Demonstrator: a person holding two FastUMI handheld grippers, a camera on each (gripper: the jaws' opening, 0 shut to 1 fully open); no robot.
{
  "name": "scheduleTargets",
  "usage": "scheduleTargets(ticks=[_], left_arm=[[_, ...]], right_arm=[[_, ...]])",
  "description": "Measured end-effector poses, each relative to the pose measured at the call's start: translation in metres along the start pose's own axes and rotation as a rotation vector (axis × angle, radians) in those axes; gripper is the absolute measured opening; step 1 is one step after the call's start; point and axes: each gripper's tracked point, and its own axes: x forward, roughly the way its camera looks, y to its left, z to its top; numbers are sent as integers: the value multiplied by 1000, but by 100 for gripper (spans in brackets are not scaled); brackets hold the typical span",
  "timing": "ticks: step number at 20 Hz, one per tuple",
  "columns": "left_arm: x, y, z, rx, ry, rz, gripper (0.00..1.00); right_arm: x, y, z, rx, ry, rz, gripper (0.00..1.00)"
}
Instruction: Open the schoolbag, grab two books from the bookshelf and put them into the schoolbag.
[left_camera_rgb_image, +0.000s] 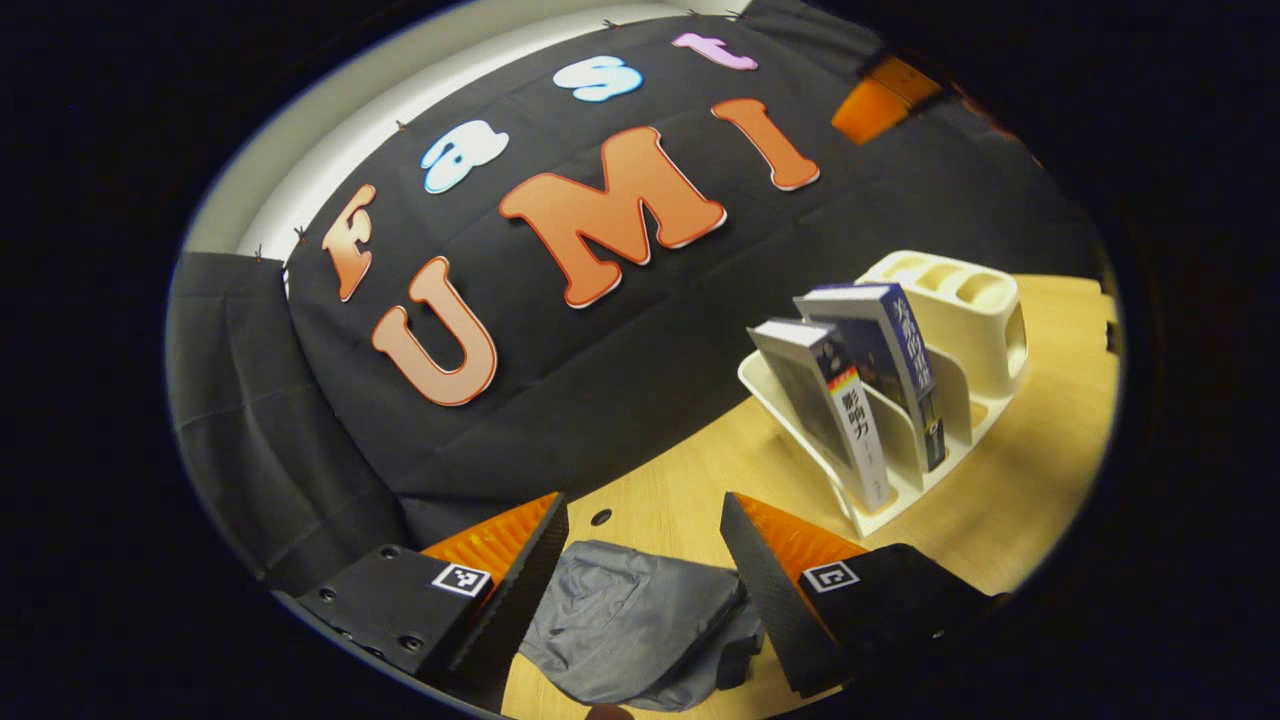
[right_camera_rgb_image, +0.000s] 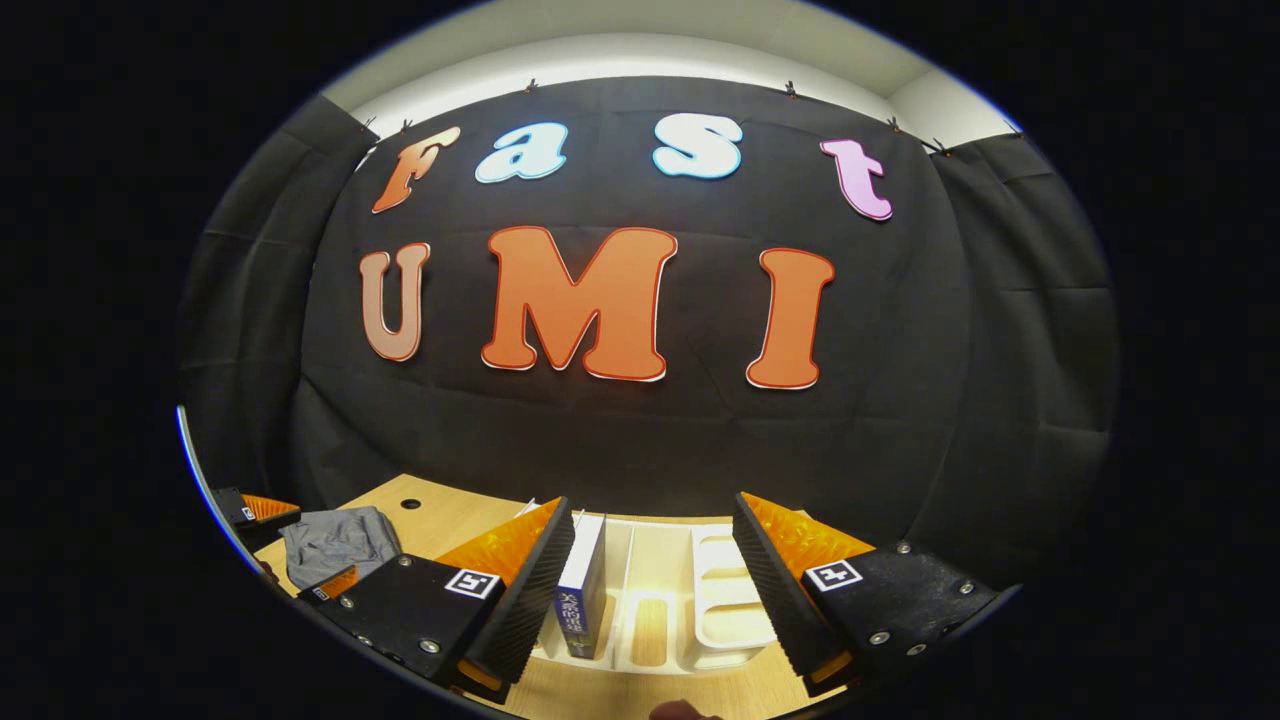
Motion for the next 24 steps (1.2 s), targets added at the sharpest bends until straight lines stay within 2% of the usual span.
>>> scheduleTargets(ticks=[10,14,22,24], left_arm=[[8,-31,-105,235,193,-6,98],[5,-29,-139,322,274,27,97],[12,-8,-156,417,314,134,95],[18,-6,-161,428,333,136,95]], right_arm=[[20,-29,-12,4,22,-26,95],[22,-39,-19,6,33,-29,95],[18,-58,-26,-28,48,-3,95],[15,-60,-27,-37,48,6,95]])
